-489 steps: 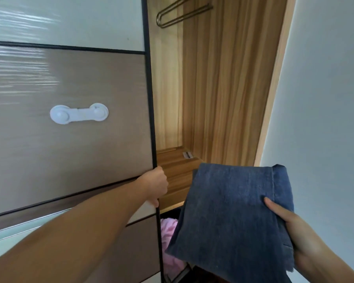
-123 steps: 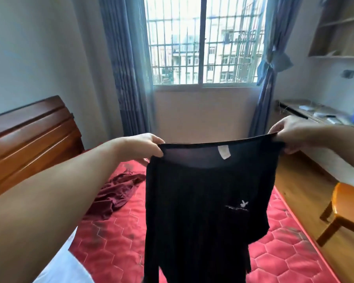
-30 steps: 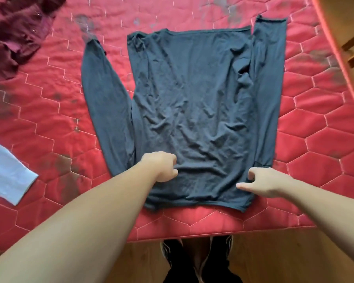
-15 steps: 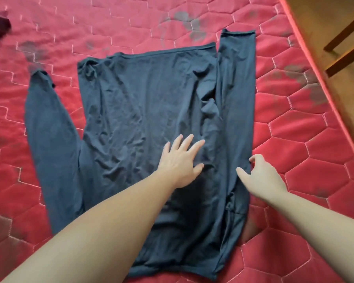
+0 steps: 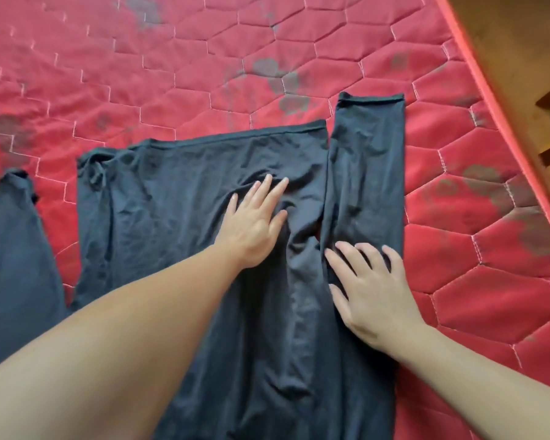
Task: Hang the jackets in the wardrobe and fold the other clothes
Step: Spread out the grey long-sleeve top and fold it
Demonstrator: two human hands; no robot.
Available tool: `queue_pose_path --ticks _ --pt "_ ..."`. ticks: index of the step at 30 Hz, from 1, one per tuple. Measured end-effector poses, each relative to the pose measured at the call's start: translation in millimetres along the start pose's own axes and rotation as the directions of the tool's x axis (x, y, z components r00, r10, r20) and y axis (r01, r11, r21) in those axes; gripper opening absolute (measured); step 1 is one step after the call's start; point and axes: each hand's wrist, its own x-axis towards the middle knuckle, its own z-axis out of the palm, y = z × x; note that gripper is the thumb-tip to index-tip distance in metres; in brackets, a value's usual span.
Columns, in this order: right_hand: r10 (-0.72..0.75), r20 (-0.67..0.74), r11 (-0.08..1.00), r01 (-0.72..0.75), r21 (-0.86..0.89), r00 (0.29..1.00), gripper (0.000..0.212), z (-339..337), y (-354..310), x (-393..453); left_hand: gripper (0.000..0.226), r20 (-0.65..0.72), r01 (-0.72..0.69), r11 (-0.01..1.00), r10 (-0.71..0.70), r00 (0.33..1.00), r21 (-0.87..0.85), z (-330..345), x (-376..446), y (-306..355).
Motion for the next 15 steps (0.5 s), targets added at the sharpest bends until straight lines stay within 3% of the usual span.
queue_pose_path --ticks 5,7,11,13,15 --pt "-0.077 -0.075 0.997 0.075 -0.024 0.994 0.041 -6.1 22.3 39.7 0.067 -0.119 0.186 0.969 -0.168 0.979 0.162 0.1 34.1 -35.4" --pt "-0.004 -0.136 0.998 0.012 0.059 0.991 0.029 -14.3 17.2 73.9 0.069 -0.181 0.218 0.958 -0.185 0.966 0.183 3.9 36.3 -38.2" --pt "0.192 -0.206 0.948 -0.127 0.292 0.96 0.036 -40.3 -1.6 172.8 0.068 -0.206 0.205 0.961 -0.165 0.964 0.186 4.1 34.1 -38.6" --pt "0.32 -0.12 0.88 -0.248 0.406 0.94 0.051 -48.5 -6.9 219.8 0.068 -0.205 0.199 0.963 -0.161 0.965 0.182 3.8 33.6 -37.8" --pt "0.449 0.033 0.811 -0.423 0.405 0.893 0.054 -47.1 -5.0 251.4 0.069 -0.196 0.196 0.966 -0.162 0.967 0.17 3.5 33.0 -36.8"
